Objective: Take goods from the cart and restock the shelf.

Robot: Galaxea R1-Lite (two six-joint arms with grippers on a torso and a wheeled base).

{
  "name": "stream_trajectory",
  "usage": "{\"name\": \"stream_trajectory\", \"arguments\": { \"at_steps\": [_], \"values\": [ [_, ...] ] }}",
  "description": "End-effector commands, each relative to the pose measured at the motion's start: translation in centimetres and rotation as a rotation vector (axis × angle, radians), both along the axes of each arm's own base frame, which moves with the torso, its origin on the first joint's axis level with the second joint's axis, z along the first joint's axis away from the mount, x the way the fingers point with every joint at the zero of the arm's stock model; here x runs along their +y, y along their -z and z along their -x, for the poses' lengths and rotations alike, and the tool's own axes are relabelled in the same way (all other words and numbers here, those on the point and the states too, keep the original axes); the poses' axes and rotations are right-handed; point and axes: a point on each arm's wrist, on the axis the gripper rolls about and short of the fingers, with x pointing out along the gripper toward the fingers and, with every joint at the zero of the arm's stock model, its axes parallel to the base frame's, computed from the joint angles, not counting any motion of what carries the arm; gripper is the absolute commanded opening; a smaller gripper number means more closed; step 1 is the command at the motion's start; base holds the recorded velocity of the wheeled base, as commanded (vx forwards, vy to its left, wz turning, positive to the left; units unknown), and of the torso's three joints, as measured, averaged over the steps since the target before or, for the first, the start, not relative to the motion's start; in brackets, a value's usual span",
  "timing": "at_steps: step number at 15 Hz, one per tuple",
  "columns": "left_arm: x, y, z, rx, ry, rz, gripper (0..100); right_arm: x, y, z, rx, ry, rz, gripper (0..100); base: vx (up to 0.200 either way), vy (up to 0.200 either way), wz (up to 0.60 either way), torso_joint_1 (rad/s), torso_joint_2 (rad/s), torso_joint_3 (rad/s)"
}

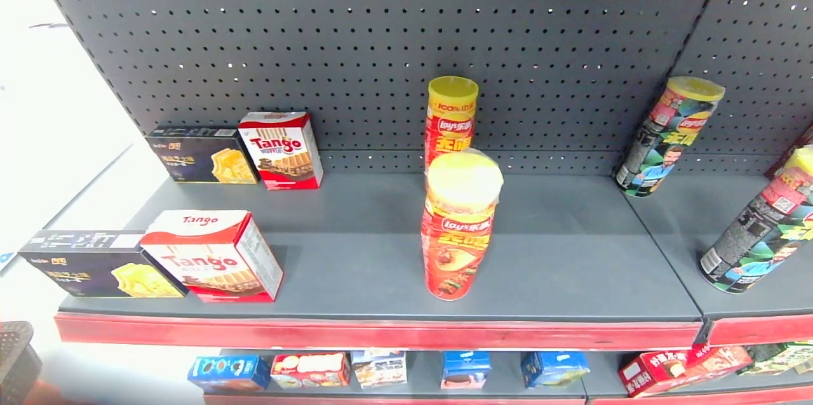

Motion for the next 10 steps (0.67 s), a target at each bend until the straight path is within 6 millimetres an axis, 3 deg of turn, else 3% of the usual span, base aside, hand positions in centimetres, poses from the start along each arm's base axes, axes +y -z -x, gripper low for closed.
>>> {"name": "stream_trajectory", "arguments": {
  "at_steps": [1,8,10],
  "values": [
    [0.00,0.01,-0.01,0.002,0.000,0.001,100,0.00,0.00,-0.01,0.001,0.000,0.000,100,0.000,0.000,0.00,0.000,0.00,0.000],
    [0.02,0.01,-0.01,0.002,-0.009,-0.001,100,0.00,0.00,-0.01,0.001,0.000,0.000,100,0.000,0.000,0.00,0.000,0.00,0.000],
    [0.04,0.01,-0.01,0.002,-0.017,0.007,100,0.00,0.00,-0.01,0.001,0.000,0.000,100,0.000,-0.100,0.00,0.001,0.00,0.001]
  ]
}}
